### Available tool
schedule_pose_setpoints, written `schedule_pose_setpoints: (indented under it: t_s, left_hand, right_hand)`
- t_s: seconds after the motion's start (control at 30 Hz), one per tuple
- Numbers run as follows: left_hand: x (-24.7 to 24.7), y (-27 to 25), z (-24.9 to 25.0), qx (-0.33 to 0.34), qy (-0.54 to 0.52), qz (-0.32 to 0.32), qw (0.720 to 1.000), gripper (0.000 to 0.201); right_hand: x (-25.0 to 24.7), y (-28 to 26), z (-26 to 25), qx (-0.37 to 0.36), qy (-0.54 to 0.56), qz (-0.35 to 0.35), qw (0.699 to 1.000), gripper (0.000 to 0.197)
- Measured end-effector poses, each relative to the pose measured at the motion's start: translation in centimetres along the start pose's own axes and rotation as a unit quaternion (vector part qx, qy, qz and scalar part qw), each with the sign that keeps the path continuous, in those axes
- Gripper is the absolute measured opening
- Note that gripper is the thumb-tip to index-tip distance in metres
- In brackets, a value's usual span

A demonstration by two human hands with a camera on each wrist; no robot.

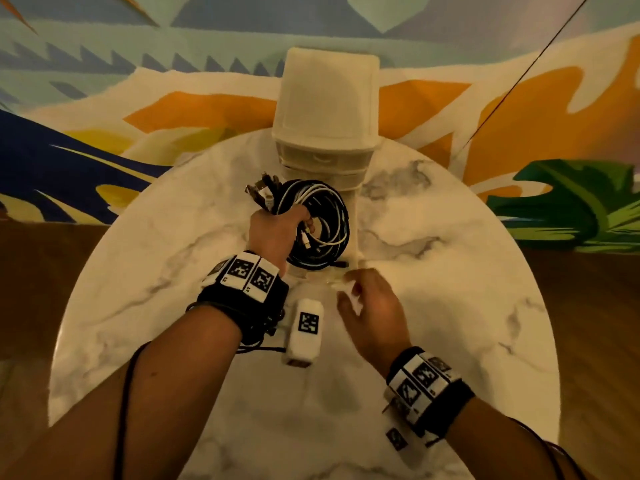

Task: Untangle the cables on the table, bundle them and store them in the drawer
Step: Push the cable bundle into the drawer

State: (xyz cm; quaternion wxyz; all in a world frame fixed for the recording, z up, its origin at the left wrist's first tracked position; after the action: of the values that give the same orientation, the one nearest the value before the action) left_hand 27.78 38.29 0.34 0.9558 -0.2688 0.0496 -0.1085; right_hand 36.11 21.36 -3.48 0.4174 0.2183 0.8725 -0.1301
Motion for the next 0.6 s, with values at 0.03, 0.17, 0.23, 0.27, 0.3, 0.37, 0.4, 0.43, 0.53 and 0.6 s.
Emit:
schedule_pose_setpoints:
  t_s: [0.03,0.17,0.23,0.27,0.3,0.37,0.4,0.43,0.53,0.6]
  left_hand:
    - [0.3,0.3,-0.2,0.007,0.026,0.002,1.000,0.022]
    - [1.8,1.0,-1.3,0.017,0.103,-0.003,0.995,0.019]
    - [2.3,1.7,-1.6,0.008,0.124,-0.016,0.992,0.023]
    - [2.4,2.1,-1.8,-0.001,0.133,-0.026,0.991,0.022]
    - [2.5,2.4,-1.9,-0.010,0.138,-0.034,0.990,0.022]
    - [2.7,3.0,-2.2,-0.023,0.147,-0.049,0.988,0.027]
    - [2.8,3.3,-2.4,-0.021,0.146,-0.055,0.988,0.028]
    - [2.9,3.3,-2.6,-0.019,0.151,-0.057,0.987,0.026]
    - [3.5,3.4,-3.3,-0.007,0.165,-0.051,0.985,0.025]
    - [3.6,3.4,-3.5,0.001,0.174,-0.034,0.984,0.029]
  right_hand:
    - [-0.4,0.6,0.8,0.025,0.037,0.028,0.999,0.032]
    - [0.7,2.8,2.4,0.036,0.127,-0.046,0.990,0.045]
    - [1.3,3.2,3.1,0.028,0.136,-0.038,0.990,0.042]
    - [1.5,3.2,3.4,0.027,0.138,-0.028,0.990,0.041]
    - [1.7,3.3,3.8,0.024,0.139,-0.020,0.990,0.040]
    - [1.8,3.4,4.0,0.020,0.135,-0.017,0.990,0.039]
    - [1.8,3.6,4.0,0.021,0.134,-0.025,0.990,0.039]
    - [1.7,3.7,3.9,0.019,0.129,-0.039,0.991,0.038]
    - [0.1,4.7,3.4,0.011,0.051,-0.046,0.998,0.044]
    - [-2.0,6.4,1.3,-0.026,0.003,0.030,0.999,0.050]
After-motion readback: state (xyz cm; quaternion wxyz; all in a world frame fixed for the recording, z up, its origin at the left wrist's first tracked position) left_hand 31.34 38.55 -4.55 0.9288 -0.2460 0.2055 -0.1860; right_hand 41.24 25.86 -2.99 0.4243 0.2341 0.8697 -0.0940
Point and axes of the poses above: each hand's wrist, its own y-axis towards the middle knuckle, its own x-axis out of the palm, z = x × y, the point moved 4 cm from there along y, towards the middle knuckle, and after that the axes turned 4 degrees about -y, right-handed, at the moved point
